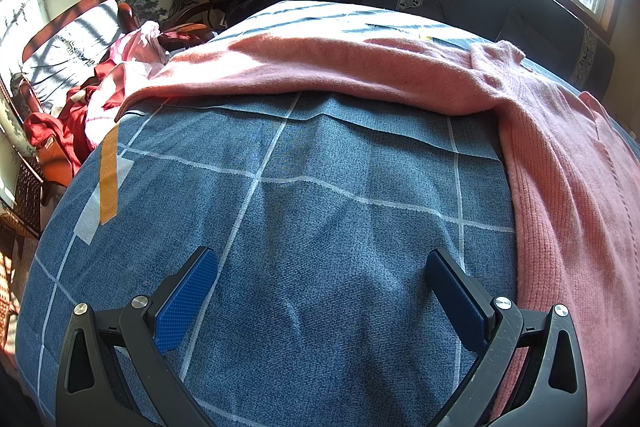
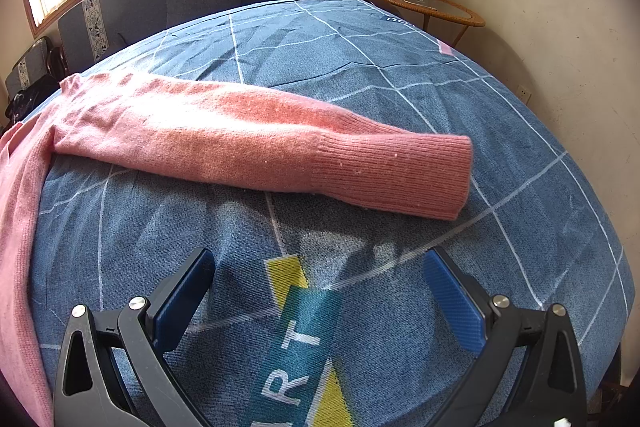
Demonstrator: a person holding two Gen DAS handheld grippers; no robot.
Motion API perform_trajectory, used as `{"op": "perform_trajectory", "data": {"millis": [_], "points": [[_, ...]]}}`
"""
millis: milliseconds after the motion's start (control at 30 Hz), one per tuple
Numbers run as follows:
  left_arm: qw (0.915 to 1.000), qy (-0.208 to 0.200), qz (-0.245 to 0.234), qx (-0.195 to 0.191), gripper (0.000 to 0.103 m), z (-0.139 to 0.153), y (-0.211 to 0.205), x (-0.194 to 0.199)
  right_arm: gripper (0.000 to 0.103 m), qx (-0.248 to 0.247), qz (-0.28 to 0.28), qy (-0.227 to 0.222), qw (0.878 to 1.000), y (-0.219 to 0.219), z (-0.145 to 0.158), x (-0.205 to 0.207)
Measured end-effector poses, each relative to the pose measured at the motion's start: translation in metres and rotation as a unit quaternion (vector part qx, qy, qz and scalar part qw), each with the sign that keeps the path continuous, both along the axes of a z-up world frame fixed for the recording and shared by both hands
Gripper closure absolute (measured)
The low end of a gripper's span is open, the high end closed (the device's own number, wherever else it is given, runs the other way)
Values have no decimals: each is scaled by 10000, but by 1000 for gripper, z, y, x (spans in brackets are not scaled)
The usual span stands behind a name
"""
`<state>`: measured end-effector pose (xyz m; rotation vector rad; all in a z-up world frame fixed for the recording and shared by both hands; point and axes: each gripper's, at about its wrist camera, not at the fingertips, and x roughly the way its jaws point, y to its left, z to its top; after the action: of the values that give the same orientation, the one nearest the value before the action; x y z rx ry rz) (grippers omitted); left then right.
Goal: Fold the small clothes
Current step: 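Close the right tool on the sleeve cuff and lift it, then carry the held cuff across the sweater body and open the right tool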
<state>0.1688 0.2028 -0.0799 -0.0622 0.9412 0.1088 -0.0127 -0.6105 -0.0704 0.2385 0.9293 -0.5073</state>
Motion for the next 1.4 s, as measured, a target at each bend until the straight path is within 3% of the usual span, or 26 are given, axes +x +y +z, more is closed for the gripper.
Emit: {"op": "perform_trajectory", "data": {"millis": [133,200,233,267,333,400,433,533,667,767,867,900,933,1000,1033,1100,1167,1400], "points": [[10000,-1,1,0,0,0,0,0,0,267,190,339,9989,-5,2,3],[10000,-1,1,-1,0,0,0,0,0,733,184,91,9971,-13,7,-3],[10000,-1,2,0,0,0,0,0,0,1338,166,-338,9903,-22,12,-10],[10000,-1,2,-1,0,0,0,0,0,2132,58,-851,9733,-35,13,-19],[10000,-1,3,-1,0,0,0,0,0,3531,-492,-1511,9220,-62,4,-31],[10000,-1,3,-1,0,0,0,0,0,4171,-974,-1900,8834,-82,-5,-35],[10000,-3,4,-1,0,0,0,0,0,4343,-1115,-2059,8698,-89,-9,-35],[10000,-3,4,-1,0,0,0,0,0,4355,-1601,-2382,8532,-100,-11,-34],[10000,-3,6,-2,0,0,0,0,0,4236,-1802,-2371,8555,-103,-11,-21],[10000,-3,6,-2,0,0,0,0,7,4174,-2064,-2401,8518,-111,-10,-18],[10000,-3,7,-3,0,0,0,0,30,4187,-2453,-2398,8408,-123,-14,-24],[10000,-3,7,-3,0,0,0,0,41,4196,-2513,-2341,8402,-126,-16,-24],[10000,-3,8,-3,0,0,0,0,62,4225,-2554,-2234,8404,-128,-19,-24],[10000,-3,8,-3,0,0,0,0,92,4452,-2650,-2134,8283,-129,-33,-29],[10000,-4,8,-3,0,0,0,0,92,4459,-2665,-2177,8263,-128,-33,-30],[10000,-4,9,-2,0,0,0,0,92,4195,-2473,-2242,8442,-119,-16,-27],[10000,-3,9,-3,0,0,0,0,92,4169,-2163,-2505,8465,-104,8,-17],[10000,-4,11,-4,0,0,0,0,92,4172,-459,-2606,8695,13,104,99]]}}
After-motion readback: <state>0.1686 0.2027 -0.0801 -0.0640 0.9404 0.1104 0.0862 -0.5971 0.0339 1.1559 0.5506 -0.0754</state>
